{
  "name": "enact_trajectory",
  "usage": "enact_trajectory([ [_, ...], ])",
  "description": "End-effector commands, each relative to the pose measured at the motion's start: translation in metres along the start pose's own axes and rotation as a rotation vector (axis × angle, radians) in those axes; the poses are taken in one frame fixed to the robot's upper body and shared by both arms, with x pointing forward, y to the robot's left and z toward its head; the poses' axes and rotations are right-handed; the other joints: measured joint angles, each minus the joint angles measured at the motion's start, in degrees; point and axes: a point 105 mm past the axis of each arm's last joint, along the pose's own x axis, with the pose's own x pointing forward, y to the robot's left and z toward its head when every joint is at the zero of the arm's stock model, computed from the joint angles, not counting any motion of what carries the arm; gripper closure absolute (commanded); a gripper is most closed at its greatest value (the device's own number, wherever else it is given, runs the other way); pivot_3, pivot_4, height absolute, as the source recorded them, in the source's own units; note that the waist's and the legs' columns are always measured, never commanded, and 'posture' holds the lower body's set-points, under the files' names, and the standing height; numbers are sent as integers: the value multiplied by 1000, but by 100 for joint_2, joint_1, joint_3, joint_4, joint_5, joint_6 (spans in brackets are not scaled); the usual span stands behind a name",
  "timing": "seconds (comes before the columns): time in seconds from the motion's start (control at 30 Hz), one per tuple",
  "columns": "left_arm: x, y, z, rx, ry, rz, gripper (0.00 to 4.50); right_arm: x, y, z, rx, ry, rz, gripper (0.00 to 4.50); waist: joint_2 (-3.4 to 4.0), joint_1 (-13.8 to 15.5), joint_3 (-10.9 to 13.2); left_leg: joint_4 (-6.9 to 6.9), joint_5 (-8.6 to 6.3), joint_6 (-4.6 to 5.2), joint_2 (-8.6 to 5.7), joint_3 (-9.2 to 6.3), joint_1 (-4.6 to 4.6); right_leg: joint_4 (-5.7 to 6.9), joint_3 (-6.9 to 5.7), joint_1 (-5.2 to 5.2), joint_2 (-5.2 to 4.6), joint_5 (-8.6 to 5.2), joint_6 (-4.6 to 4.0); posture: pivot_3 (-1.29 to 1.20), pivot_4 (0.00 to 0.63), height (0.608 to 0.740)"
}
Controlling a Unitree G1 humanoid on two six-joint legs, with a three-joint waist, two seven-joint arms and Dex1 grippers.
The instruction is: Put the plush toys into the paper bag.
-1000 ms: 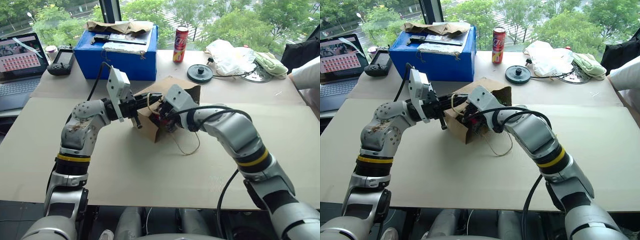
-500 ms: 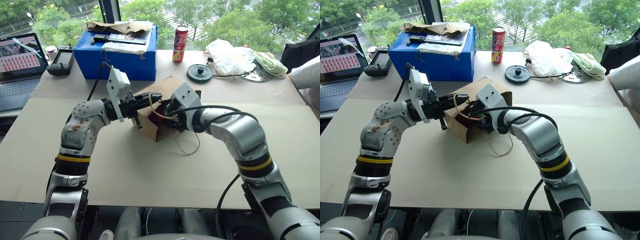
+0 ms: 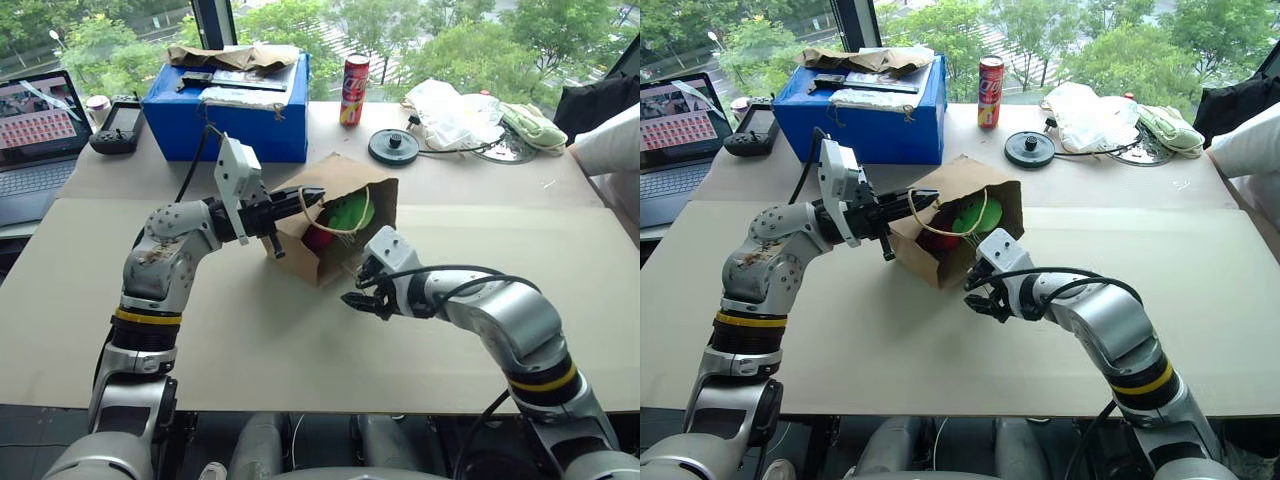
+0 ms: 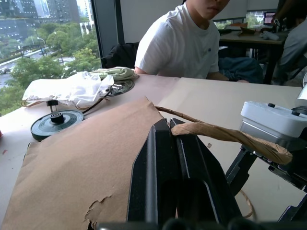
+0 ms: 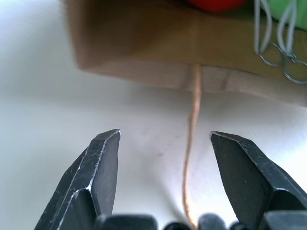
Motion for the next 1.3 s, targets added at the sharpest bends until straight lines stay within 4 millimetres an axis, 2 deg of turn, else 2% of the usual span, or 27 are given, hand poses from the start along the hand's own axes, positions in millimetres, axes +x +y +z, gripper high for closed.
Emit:
enact_trajectory([
  [0.03, 0, -1, 10, 34, -20, -10, 4500, 1, -7, 9, -12, -54, -48, 1167, 0, 2, 0, 0, 0, 0, -1, 0, -2, 0, 0, -2, -1, 0, 0, 0, 150, 739],
  [0.1, 0, 0, 10, 35, -19, -9, 4500, 2, -6, 12, -5, -71, -41, 1696, 0, 5, 0, -1, 0, 0, 0, -1, -4, 0, -1, -2, 0, 0, 0, 0, 150, 739],
  [0.13, 0, 0, 10, 36, -19, -8, 4500, 1, -5, 14, -4, -82, -33, 1721, 0, 5, 0, -2, 0, 0, 0, -1, -4, 0, -1, -2, 0, 0, 0, 0, 150, 739],
  [0.2, 0, 0, 10, 36, -19, -8, 4500, 0, -2, 20, -2, -113, -12, 2495, 0, 5, 0, -2, 0, 1, 0, -2, -5, 0, -1, -2, 0, 0, 0, 0, 150, 739],
  [0.27, -1, 0, 10, 37, -19, -8, 4500, -2, 1, 24, -6, -133, 4, 3034, 0, 5, 0, -2, 0, 1, 1, -2, -5, 0, -1, -2, 0, 0, 0, 0, 150, 739],
  [0.3, -1, 0, 10, 37, -19, -9, 4500, -2, 2, 26, -5, -140, 10, 3549, 0, 5, 0, -2, 0, 1, 1, -2, -4, 0, -1, -2, 0, 0, 0, 0, 150, 739],
  [0.4, 0, 0, 10, 36, -19, -10, 4500, -3, 4, 30, 5, -161, 25, 4458, 0, 5, 0, -2, 0, 1, 1, -2, -4, 0, -1, -1, 1, 0, 0, 0, 150, 739],
  [0.67, 1, -2, 8, 42, -14, -21, 4500, -13, -1, 42, 20, -243, 10, 4458, 0, 7, 0, -2, 0, 1, 1, -2, -4, 0, -1, -2, 1, 0, 0, 0, 150, 739],
  [0.87, 10, 1, 9, 37, -46, -33, 4500, -57, -22, 87, -87, -514, -119, 4458, 0, 10, 0, -2, 0, 1, 0, -2, -4, -2, -2, -2, 0, 0, 0, 0, 150, 739],
  [1.0, 20, 8, 11, 23, -90, -12, 4500, -80, -17, 108, -160, -648, -137, 4458, 0, 25, 0, -2, 0, 0, 0, -3, -5, -4, -4, -1, 1, 0, 1, 0, 150, 739],
  [1.2, 44, 7, 14, 14, -150, -27, 4500, -94, -10, 123, -210, -718, -146, 4458, 0, 22, 0, -2, 0, 1, -1, -2, -6, -4, -3, -1, 1, 0, 0, 0, 150, 739],
  [1.3, 47, 5, 12, 16, -153, -44, 4500, -97, -8, 125, -223, -722, -152, 4458, 0, 7, 0, -3, -1, 1, -1, -2, -6, -4, -3, -1, 1, 0, 0, 0, 150, 739],
])
